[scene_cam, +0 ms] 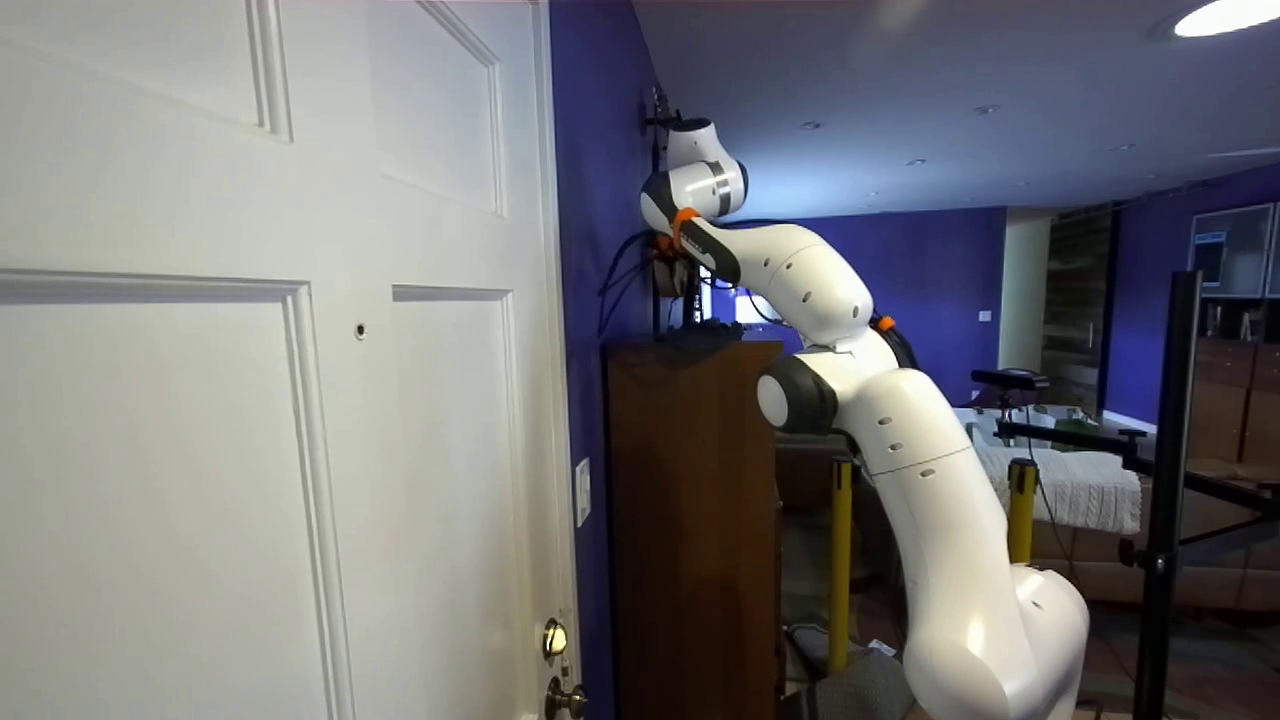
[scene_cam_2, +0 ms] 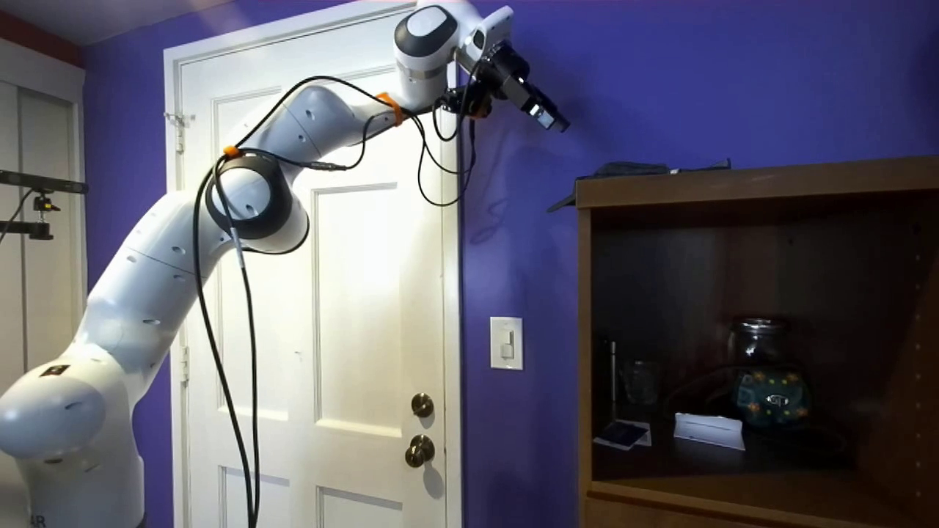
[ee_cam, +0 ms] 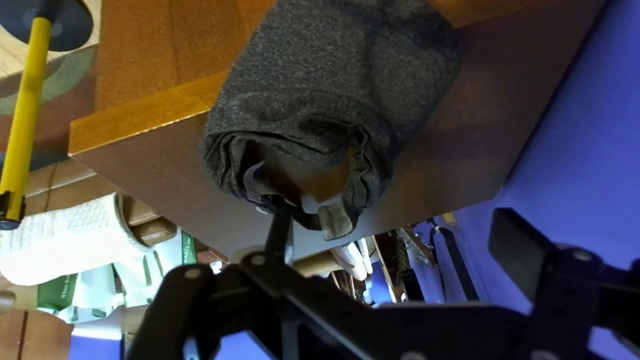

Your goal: Take the hat off of the door and put it on the cabinet

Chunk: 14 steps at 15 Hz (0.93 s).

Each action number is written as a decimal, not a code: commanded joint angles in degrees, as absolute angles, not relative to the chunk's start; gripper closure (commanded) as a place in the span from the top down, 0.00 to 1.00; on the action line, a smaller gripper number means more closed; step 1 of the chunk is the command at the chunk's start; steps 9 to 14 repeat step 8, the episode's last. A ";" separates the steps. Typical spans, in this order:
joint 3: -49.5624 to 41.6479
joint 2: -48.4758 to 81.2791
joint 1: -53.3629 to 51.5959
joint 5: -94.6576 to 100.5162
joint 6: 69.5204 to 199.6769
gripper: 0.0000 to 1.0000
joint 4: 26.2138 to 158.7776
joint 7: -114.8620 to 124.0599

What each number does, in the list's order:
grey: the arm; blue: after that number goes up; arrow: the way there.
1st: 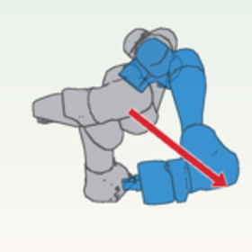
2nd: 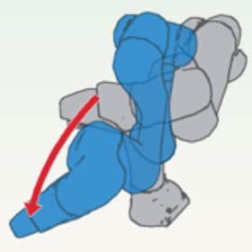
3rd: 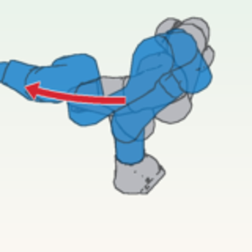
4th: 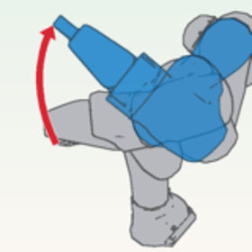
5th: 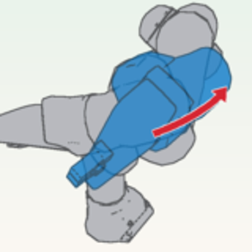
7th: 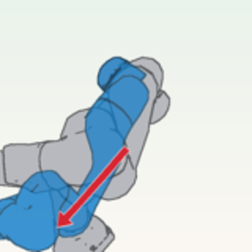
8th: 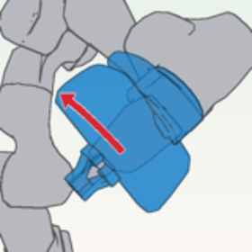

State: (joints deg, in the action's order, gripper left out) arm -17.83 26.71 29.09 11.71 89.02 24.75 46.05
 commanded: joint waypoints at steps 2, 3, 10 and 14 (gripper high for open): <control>-18.08 22.17 29.60 10.64 82.93 1.00 25.84 39.36; -18.58 24.23 28.98 11.45 85.02 1.00 25.01 41.82; -18.60 24.22 28.88 11.46 84.74 1.00 25.13 41.56; -18.60 24.22 28.88 11.46 84.74 1.00 25.13 41.56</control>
